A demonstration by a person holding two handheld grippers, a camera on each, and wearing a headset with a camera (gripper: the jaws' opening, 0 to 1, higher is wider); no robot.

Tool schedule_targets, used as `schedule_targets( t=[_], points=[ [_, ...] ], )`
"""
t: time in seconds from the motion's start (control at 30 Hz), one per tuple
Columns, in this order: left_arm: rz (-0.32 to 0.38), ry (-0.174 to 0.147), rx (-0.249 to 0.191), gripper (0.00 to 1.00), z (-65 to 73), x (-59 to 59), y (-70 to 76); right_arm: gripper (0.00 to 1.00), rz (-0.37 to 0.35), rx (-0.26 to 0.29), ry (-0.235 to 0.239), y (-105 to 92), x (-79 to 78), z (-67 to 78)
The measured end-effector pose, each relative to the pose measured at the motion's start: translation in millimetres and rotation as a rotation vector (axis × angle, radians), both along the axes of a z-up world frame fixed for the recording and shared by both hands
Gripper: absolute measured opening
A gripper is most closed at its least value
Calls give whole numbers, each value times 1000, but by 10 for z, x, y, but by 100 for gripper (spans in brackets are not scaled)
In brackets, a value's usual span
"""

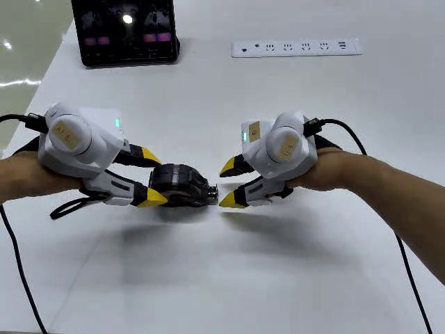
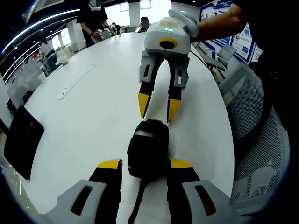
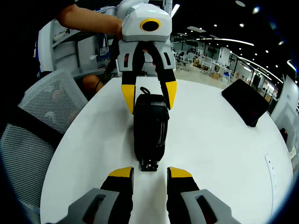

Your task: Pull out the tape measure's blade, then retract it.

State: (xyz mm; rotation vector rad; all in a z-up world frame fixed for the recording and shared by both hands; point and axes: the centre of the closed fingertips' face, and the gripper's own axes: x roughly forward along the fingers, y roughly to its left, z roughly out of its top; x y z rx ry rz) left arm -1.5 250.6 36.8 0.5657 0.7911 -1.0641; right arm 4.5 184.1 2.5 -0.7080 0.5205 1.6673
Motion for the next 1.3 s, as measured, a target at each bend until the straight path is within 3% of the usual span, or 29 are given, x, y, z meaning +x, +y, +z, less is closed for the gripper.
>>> schedule_targets(
  t=[0.33,0.73,1.3],
  points=[
    [-34,39,4,27,-51,-24,-39,18,13,-9,14,67,-7,-68],
    [-72,29,0,26,-75,-31,-49,13,26,-16,4,113,-51,-128],
    [-68,51,9,25,-81,-36,-49,10,52,13,-27,105,-61,-117]
  ],
)
